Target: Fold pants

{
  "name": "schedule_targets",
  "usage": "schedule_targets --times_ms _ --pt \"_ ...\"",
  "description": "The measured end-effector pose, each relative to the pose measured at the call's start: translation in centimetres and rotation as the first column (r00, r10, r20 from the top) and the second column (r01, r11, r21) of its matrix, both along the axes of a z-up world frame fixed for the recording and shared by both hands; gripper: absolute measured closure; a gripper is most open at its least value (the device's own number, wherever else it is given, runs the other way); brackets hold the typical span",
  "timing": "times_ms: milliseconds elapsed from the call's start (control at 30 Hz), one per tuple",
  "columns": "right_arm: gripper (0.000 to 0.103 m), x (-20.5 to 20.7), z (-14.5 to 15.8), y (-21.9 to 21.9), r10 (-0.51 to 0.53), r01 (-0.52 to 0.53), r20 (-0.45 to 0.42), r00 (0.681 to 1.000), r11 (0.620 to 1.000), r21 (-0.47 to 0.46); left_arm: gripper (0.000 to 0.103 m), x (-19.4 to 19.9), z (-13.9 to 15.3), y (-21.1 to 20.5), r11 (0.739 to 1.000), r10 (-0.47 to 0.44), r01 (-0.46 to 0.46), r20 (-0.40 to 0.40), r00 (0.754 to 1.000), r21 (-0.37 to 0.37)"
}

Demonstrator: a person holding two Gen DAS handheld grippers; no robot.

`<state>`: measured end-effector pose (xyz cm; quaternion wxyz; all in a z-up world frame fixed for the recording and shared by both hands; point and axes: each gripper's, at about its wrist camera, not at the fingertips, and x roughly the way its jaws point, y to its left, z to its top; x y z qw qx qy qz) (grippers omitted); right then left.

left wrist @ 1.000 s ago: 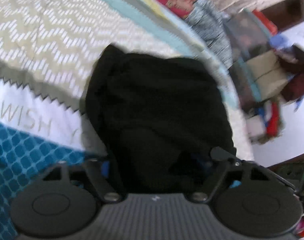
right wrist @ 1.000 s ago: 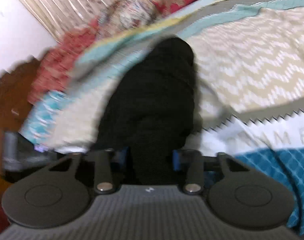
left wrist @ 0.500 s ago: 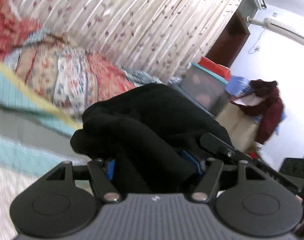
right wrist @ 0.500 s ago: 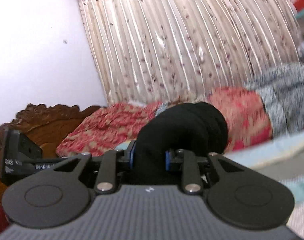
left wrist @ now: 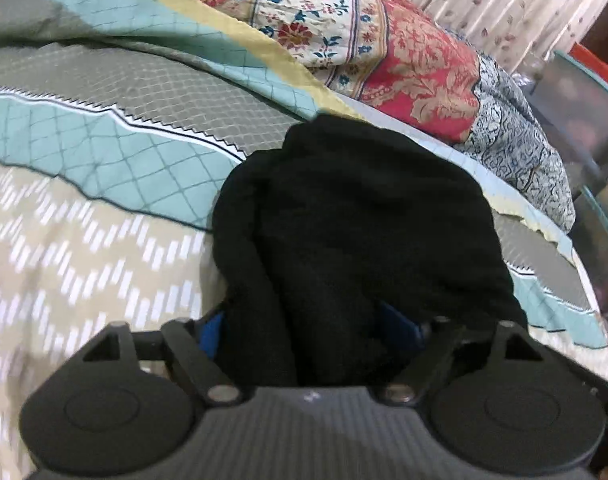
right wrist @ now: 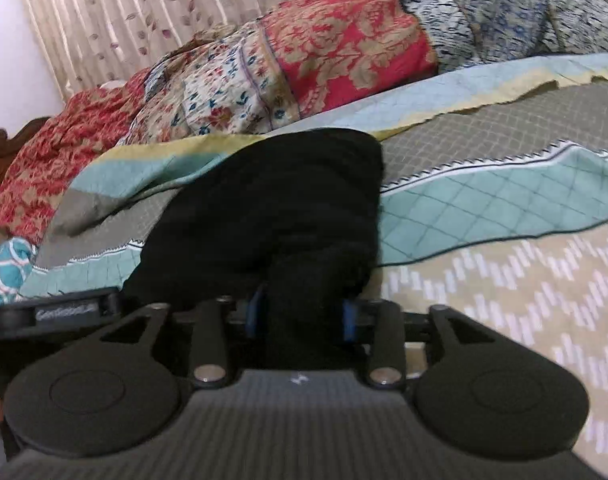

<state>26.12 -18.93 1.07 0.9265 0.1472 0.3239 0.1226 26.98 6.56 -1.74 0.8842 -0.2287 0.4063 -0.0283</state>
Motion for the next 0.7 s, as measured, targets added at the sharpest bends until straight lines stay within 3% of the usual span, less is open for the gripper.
schedule_targets --times_ms 67,133,200,333,533,600,700 --pt "0.045 -0.7 1.2 0.1 -0.029 0.03 0.01 1.0 0.999 -0.019 0.023 -0.9 1.6 -0.1 0.999 0.016 -0.016 0.012 1.0 0.035" --pt "0.036 -1.6 1.9 0.0 -0.037 0.038 0.045 0.998 0.999 -0.022 0.017 -2.7 3.8 -0.2 0.995 0.013 -0.019 0.057 0.998 0.1" --pt "0.019 -4.1 2.9 -0.4 -0.051 0.051 0.092 0.994 0.999 0.0 0.011 -5.3 5.7 -0.7 0.987 0.005 -0.022 0.106 0.994 0.158" --pt "0.018 -8.9 3.5 -0.6 -0.065 0.065 0.088 0.994 0.998 0.004 0.003 -11.1 7.6 -1.6 0.974 -0.014 -0.013 0.119 0.993 0.227" --pt "0.006 -15.8 2.8 1.0 -0.048 0.048 0.001 0.999 0.998 -0.04 0.0 -19.0 7.7 -3.0 0.935 0.005 -0.034 0.082 0.997 0.353" --pt "0.0 -18.0 2.4 1.7 -0.035 0.034 -0.02 0.999 0.998 -0.059 0.0 -20.8 7.9 -3.0 0.937 0.017 -0.04 0.071 0.997 0.346" --pt "0.0 -20.2 2.3 2.6 -0.028 0.025 -0.037 0.999 0.998 -0.064 0.0 -23.3 8.4 -2.9 0.945 0.034 -0.056 0.071 0.997 0.323"
